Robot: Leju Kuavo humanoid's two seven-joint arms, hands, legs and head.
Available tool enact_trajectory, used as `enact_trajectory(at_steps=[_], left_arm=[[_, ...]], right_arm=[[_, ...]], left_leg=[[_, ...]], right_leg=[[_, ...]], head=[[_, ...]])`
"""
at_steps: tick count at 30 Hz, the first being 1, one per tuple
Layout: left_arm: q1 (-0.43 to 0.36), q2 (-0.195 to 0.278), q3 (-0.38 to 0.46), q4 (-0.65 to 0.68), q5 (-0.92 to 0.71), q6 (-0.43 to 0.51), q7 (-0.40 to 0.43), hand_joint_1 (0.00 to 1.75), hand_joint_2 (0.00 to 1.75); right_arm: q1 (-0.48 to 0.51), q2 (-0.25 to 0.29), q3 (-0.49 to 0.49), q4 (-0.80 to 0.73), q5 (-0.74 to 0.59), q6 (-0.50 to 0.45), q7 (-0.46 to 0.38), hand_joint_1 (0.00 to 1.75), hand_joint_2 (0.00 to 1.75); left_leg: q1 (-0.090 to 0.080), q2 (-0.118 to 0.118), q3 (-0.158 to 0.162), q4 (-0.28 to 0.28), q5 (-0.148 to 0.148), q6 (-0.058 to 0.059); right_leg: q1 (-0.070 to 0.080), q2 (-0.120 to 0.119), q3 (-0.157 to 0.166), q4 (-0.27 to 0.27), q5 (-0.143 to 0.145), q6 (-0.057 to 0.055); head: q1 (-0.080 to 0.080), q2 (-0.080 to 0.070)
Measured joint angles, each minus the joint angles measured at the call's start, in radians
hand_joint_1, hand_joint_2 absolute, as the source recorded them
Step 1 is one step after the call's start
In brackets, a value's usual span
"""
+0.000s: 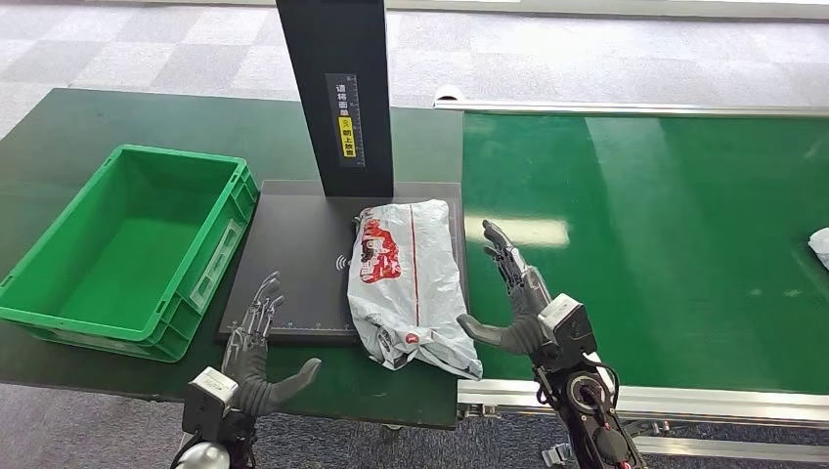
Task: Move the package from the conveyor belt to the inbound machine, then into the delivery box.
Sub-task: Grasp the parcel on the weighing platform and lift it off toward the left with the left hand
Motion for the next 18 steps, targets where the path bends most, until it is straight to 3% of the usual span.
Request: enact_trajectory(at_steps=[3, 7, 10, 18], left_arm=[[0.0, -0.001, 0.0, -0.001, -0.002, -0.002, 0.0, 0.0, 1.75], [-0.002, -0.001, -0.003, -0.002, -0.014, -0.031, -0.005, 0.0, 1.75], [-0.012, 0.0, -0.012, -0.003, -0.027, -0.068, -0.006, 0.0, 1.75], [-0.087, 0.007, -0.073, 0.003, -0.135, -0.103, 0.053, 0.0, 1.75]], right_arm=[[0.007, 0.003, -0.01, -0.01, 0.017, -0.062, -0.02, 0.0, 1.75], [0.033, 0.02, -0.05, -0.056, 0.041, -0.273, -0.049, 0.0, 1.75], [0.058, 0.034, -0.082, -0.097, 0.029, -0.376, -0.028, 0.0, 1.75], [0.093, 0.054, -0.113, -0.116, -0.011, -0.428, 0.061, 0.0, 1.75]], left_leg=[[0.0, 0.0, 0.0, 0.0, 0.0, 0.0], [0.0, 0.0, 0.0, 0.0, 0.0, 0.0], [0.0, 0.0, 0.0, 0.0, 0.0, 0.0], [0.0, 0.0, 0.0, 0.0, 0.0, 0.0]], right_leg=[[0.0, 0.0, 0.0, 0.0, 0.0, 0.0], [0.0, -0.001, 0.0, 0.0, 0.0, 0.0], [0.0, -0.001, 0.0, 0.0, 0.0, 0.0], [0.0, 0.0, 0.0, 0.0, 0.0, 0.0]], head=[[0.0, 0.0], [0.0, 0.0], [0.0, 0.0], [0.0, 0.0]])
